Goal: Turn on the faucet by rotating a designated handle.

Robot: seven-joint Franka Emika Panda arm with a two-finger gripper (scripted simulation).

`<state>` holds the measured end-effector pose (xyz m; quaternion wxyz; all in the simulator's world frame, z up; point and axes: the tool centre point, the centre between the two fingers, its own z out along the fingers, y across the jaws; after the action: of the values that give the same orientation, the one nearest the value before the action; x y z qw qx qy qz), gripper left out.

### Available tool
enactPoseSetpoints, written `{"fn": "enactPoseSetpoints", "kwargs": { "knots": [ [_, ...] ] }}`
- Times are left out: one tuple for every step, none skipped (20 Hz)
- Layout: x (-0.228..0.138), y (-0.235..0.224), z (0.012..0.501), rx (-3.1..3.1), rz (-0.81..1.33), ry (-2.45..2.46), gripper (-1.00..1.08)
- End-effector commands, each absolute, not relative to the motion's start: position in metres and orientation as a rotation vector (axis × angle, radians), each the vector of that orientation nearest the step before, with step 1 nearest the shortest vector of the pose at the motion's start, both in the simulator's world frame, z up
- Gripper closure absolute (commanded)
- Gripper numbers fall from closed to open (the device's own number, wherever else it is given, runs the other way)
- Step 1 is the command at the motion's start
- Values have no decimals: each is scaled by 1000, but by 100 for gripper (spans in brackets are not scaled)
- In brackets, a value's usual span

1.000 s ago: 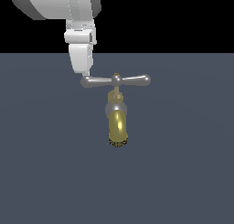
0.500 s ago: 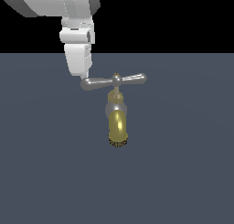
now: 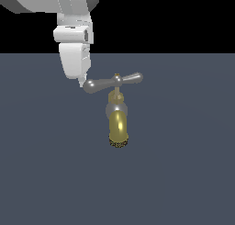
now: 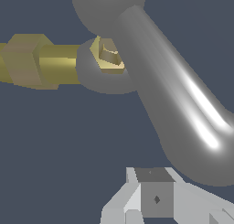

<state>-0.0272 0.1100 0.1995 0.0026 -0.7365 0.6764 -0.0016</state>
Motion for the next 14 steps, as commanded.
{"fn": "enactPoseSetpoints", "kwargs": {
  "knots": [
    [-27,108,199,-2308,-9,2126,108],
    [-30,106,200,-2308,-9,2126,108],
    [-32,103,199,-2309,-8,2126,108],
    [-35,101,199,-2309,-8,2126,108],
    [-38,99,199,-2309,-7,2126,108],
    [-41,96,199,-2309,-7,2126,108],
    [-44,94,199,-2310,-7,2125,108],
    [-47,92,199,-2310,-7,2125,108],
    [-50,89,199,-2310,-6,2125,108],
    [-53,87,199,-2310,-6,2125,108],
    [-55,85,199,-2311,-5,2125,108],
    [-58,82,199,-2311,-5,2125,108],
    [-61,80,199,-2312,-5,2124,108],
    [-64,78,199,-2312,-5,2124,108]
  ]
}}
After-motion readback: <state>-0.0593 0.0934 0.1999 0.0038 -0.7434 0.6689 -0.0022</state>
